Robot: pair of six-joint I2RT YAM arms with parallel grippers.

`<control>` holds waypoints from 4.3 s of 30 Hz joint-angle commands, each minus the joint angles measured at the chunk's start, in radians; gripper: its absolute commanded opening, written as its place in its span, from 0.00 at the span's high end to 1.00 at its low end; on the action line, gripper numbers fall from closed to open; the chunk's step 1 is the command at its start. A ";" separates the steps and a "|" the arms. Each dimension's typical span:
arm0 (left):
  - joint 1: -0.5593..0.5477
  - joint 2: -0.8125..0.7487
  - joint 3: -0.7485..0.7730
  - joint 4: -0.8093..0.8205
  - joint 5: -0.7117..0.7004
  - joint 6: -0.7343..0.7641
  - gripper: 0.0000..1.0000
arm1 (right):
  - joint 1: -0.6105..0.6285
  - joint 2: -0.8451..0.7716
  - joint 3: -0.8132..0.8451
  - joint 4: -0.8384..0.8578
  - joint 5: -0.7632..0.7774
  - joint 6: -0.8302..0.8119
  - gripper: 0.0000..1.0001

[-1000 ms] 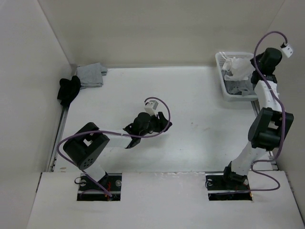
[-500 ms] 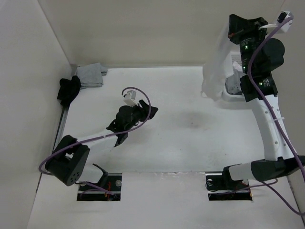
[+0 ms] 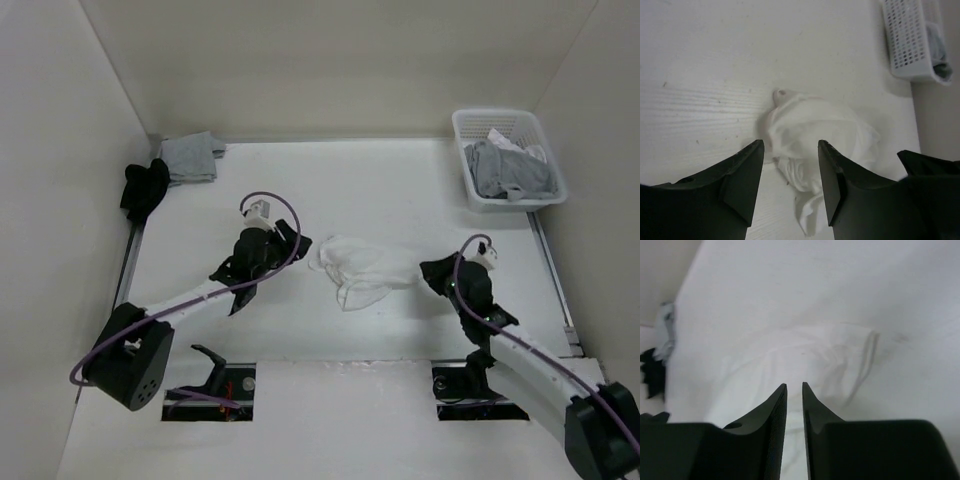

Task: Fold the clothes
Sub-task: Move the tank top to the center of the board, then flatten the tank top out

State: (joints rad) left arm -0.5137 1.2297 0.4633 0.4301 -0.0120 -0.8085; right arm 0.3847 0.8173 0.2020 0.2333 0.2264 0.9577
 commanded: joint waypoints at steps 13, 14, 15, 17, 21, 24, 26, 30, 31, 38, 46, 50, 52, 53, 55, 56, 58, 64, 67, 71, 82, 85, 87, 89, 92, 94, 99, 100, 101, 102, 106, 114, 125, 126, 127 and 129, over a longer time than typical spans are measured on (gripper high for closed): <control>-0.237 0.368 0.225 -0.074 -0.131 0.098 0.52 | -0.019 0.018 0.117 -0.189 0.059 -0.168 0.74; -0.237 0.384 0.236 -0.062 -0.132 0.097 0.52 | -0.025 0.038 0.123 -0.177 0.044 -0.168 0.69; -0.237 0.411 0.253 -0.044 -0.137 0.094 0.52 | -0.028 0.069 0.135 -0.155 0.027 -0.171 0.62; -0.228 0.462 0.293 -0.028 -0.151 0.088 0.53 | -0.030 0.146 0.164 -0.125 0.018 -0.194 0.52; -0.217 0.520 0.336 0.004 -0.161 0.091 0.67 | -0.010 0.278 0.243 -0.054 -0.053 -0.258 0.53; -0.202 0.559 0.366 0.033 -0.158 0.086 0.93 | 0.047 0.394 0.321 -0.037 -0.058 -0.300 0.51; -0.193 0.538 0.367 0.041 -0.163 0.078 0.97 | 0.055 0.456 0.364 -0.031 -0.067 -0.310 0.45; -0.188 0.446 0.359 0.048 -0.201 0.121 0.97 | 0.032 0.621 0.479 -0.038 -0.084 -0.358 0.40; -0.187 0.429 0.360 0.042 -0.207 0.135 0.97 | 0.027 0.673 0.517 -0.046 -0.113 -0.356 0.39; -0.176 0.404 0.354 0.044 -0.181 0.161 0.97 | 0.026 0.910 0.710 -0.043 -0.341 -0.307 0.40; -0.151 0.306 0.318 0.048 -0.158 0.180 0.97 | 0.021 0.863 0.679 0.082 -0.363 -0.258 1.00; -0.179 0.099 0.262 0.036 -0.169 0.222 0.97 | 0.070 0.506 0.530 0.092 -0.286 -0.270 1.00; -0.209 -0.100 0.216 -0.014 -0.180 0.264 0.96 | 0.122 0.254 0.465 0.013 -0.239 -0.270 1.00; -0.225 -0.171 0.206 -0.048 -0.186 0.276 0.96 | 0.148 0.159 0.452 -0.038 -0.214 -0.272 1.00; -0.265 -0.297 0.196 -0.109 -0.204 0.298 0.96 | 0.209 0.012 0.445 -0.139 -0.164 -0.269 1.00; -0.288 -0.356 0.195 -0.135 -0.210 0.313 0.95 | 0.245 -0.050 0.448 -0.196 -0.132 -0.263 1.00; -0.332 -0.429 0.195 -0.159 -0.213 0.377 0.93 | 0.384 -0.157 0.436 -0.291 -0.023 -0.249 0.98; -0.265 -0.210 0.308 -0.117 -0.158 0.347 0.94 | 0.489 -0.067 0.387 -0.272 0.080 -0.223 0.93; -0.253 -0.109 0.391 -0.134 -0.167 0.367 0.94 | 0.504 0.017 0.355 -0.215 0.064 -0.220 0.80; -0.115 0.112 0.494 -0.102 -0.151 0.341 0.94 | 0.506 0.150 0.313 -0.117 0.030 -0.198 0.63; 0.005 0.395 0.717 -0.134 -0.124 0.264 0.55 | 0.541 0.474 0.373 -0.017 0.008 -0.183 0.54; 0.004 0.291 0.544 -0.111 -0.204 0.232 0.58 | 0.536 0.546 0.393 -0.012 0.016 -0.183 0.57; -0.004 0.217 0.407 -0.090 -0.255 0.206 0.61 | 0.520 0.568 0.395 0.004 0.050 -0.171 0.61; -0.007 0.151 0.277 -0.086 -0.285 0.155 0.64 | 0.480 0.583 0.402 0.015 0.070 -0.175 0.65; 0.001 0.113 0.141 -0.096 -0.263 0.132 0.66 | 0.426 0.661 0.462 0.041 -0.016 -0.215 0.77; 0.013 0.131 0.109 -0.091 -0.232 0.126 0.65 | 0.426 0.709 0.484 0.058 -0.033 -0.215 0.70; 0.037 0.287 0.150 -0.042 -0.155 0.103 0.56 | 0.405 0.792 0.504 0.158 -0.041 -0.192 0.61; 0.037 0.309 0.162 -0.034 -0.145 0.101 0.55 | 0.400 0.802 0.510 0.167 -0.044 -0.192 0.67; 0.039 0.339 0.179 -0.022 -0.138 0.098 0.54 | 0.395 0.813 0.522 0.169 -0.048 -0.192 0.78; 0.040 0.385 0.208 -0.007 -0.137 0.091 0.53 | 0.392 0.812 0.527 0.167 -0.041 -0.191 0.86; 0.042 0.470 0.271 0.005 -0.134 0.088 0.74 | 0.395 0.658 0.502 0.112 -0.018 -0.197 0.93; 0.034 0.110 0.236 -0.060 -0.178 0.071 1.00 | 0.403 0.323 0.580 -0.165 -0.120 -0.232 0.93; -0.094 -0.408 0.475 -0.447 -0.402 0.173 1.00 | 0.330 0.095 0.734 -0.345 -0.269 -0.228 0.93; -0.095 -0.403 0.480 -0.447 -0.405 0.177 1.00 | 0.320 0.106 0.731 -0.333 -0.278 -0.226 0.93; -0.081 -0.372 0.498 -0.442 -0.413 0.190 1.00 | 0.291 0.143 0.722 -0.290 -0.304 -0.220 0.93; -0.050 -0.322 0.524 -0.432 -0.404 0.201 1.00 | 0.248 0.206 0.728 -0.230 -0.341 -0.205 0.93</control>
State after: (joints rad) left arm -0.5877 0.8143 0.9592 0.0814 -0.3763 -0.6598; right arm 0.6838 0.9245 0.9287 -0.0437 -0.0376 0.7399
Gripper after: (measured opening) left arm 0.007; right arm 0.072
